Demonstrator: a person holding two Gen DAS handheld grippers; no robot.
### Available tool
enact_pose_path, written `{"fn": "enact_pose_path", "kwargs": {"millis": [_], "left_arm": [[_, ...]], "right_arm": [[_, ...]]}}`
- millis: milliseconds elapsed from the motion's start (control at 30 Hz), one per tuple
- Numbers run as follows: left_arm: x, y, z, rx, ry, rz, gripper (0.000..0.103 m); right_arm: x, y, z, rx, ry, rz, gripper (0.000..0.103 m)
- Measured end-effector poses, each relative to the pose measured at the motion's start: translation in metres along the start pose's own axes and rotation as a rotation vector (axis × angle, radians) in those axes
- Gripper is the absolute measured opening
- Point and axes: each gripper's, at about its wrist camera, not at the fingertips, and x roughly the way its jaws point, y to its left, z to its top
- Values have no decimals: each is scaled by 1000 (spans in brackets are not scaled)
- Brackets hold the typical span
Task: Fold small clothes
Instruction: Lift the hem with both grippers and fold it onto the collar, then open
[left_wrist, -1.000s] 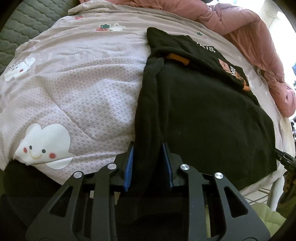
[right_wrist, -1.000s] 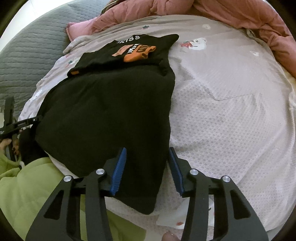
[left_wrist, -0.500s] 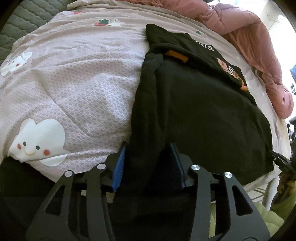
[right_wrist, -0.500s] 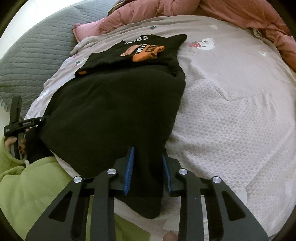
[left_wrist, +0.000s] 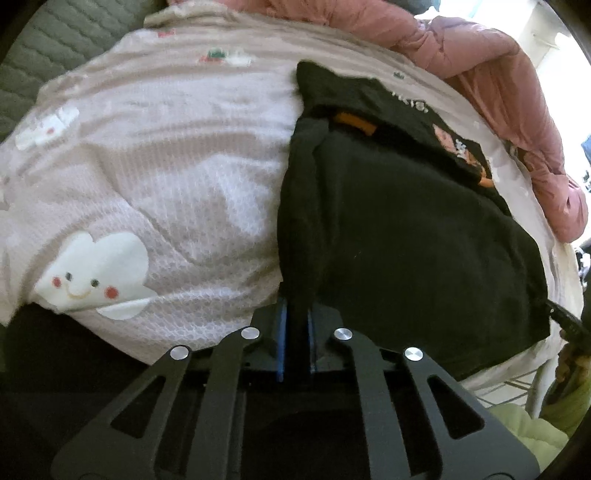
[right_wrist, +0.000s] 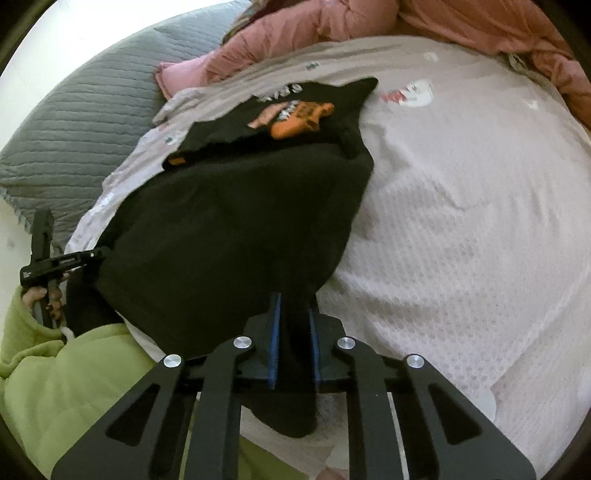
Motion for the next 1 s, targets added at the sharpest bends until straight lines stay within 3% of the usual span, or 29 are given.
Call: {"fn": "enact_pose_path", "kwargs": {"millis": [167, 467, 733, 1000], "left_arm": [[-24, -5, 8, 17, -86, 2, 2], [-38, -6, 49, -33, -146, -12, 2], [-37, -12, 104, -83, -191, -21, 2], [-25, -27, 160, -105, -228, -8, 2]], "right_arm": [[-17, 3, 17, -21, -105, 61, 12], [-37, 5, 66, -43, -275, 116, 12], [-44, -10, 106, -29, -383, 111, 12], [-37, -16, 143, -50, -424, 74, 12]]}}
